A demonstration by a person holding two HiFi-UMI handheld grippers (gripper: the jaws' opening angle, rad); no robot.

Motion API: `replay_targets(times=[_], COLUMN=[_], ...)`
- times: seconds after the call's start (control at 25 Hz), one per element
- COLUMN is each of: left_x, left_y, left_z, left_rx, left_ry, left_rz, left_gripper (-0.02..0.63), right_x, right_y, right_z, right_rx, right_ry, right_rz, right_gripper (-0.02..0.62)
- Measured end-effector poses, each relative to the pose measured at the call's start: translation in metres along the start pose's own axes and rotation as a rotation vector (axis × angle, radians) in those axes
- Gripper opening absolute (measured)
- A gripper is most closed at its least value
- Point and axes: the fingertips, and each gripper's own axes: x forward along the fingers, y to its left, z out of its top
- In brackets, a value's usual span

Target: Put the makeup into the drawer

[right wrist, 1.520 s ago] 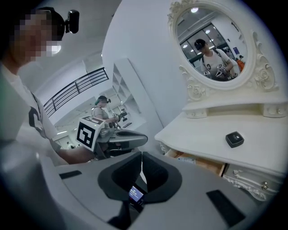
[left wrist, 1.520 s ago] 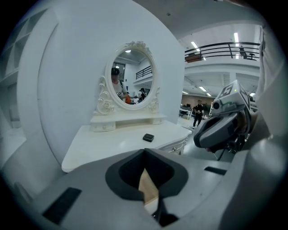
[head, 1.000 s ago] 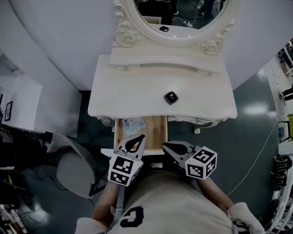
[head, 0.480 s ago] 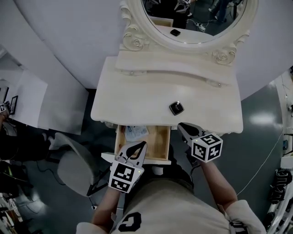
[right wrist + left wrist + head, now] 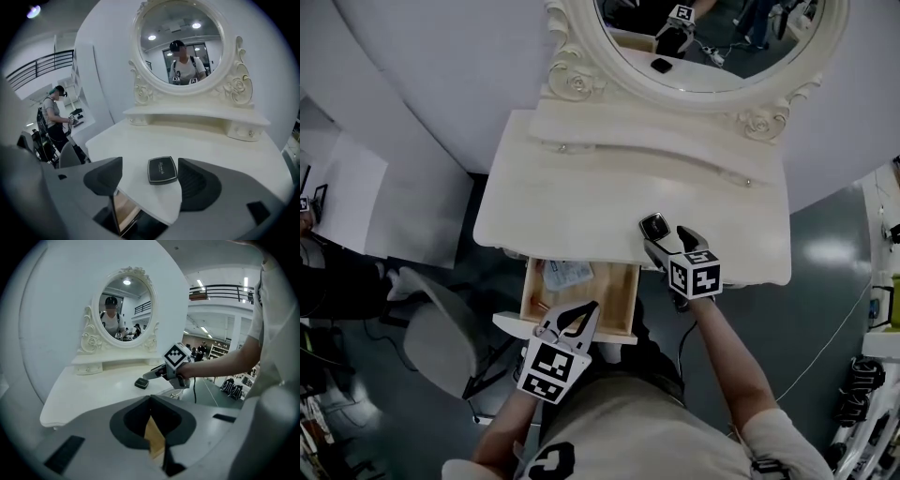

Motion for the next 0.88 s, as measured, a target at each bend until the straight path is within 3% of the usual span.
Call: replay_targets(times=[0.28,0.88], left_x=[0.007,0.005], left_y=[-0.008,-0.001], left_z=[0.004,-0.005], left_rx=[-0.038,-0.072], left_ry=[-0.003,0.017], left_rz=[-0.039,-0.008], left_gripper=[0.054,0.054], right_x=[0.039,0.071], right_y=[-0.018,-0.036], right_z=[-0.024,-0.039], right_rx=[-0.019,-0.056], right_ry=[0.125,0.206], right_rz=[-0.017,-0.099], right_gripper=[0.348,0.347])
